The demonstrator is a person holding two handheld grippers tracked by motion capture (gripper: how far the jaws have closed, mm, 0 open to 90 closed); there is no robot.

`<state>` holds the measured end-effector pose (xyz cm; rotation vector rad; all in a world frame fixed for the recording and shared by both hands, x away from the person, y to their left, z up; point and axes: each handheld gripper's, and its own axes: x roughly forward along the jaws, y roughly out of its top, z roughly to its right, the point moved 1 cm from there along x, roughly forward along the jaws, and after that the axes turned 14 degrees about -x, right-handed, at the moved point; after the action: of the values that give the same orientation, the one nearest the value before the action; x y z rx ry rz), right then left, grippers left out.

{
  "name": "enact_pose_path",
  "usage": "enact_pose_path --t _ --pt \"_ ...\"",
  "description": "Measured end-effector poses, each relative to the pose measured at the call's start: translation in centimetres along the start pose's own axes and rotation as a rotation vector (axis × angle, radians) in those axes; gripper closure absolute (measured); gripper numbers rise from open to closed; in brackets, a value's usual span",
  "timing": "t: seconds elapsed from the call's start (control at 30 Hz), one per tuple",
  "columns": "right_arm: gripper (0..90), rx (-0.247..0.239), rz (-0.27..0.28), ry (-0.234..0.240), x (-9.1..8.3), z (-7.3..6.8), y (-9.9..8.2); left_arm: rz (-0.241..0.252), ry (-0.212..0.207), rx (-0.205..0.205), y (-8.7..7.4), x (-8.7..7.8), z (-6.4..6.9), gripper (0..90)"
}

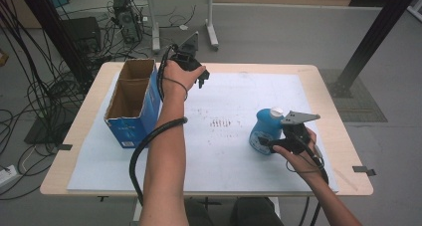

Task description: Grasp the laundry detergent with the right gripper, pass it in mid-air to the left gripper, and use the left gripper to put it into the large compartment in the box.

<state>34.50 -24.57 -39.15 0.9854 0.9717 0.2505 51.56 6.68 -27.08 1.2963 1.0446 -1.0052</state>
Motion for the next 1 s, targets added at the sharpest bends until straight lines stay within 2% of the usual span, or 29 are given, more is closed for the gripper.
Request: enact_pose_path --t 0.53,0.83,1.0 --pt "31.1 -0.005 0.003 0.009 0.45 -0.11 0.19 0.006 -0.002 -0.007 -0.1 -0.06 -0.32 7.0" --pt "33.8 -0.005 0.0 0.007 0.61 -0.05 0.07 0.007 -0.004 -0.006 -0.1 -0.18 -0.39 7.0" --pt "39.5 -0.011 0.002 0.007 0.56 -0.05 0.01 0.004 -0.003 -0.006 -0.14 -0.08 -0.42 7.0"
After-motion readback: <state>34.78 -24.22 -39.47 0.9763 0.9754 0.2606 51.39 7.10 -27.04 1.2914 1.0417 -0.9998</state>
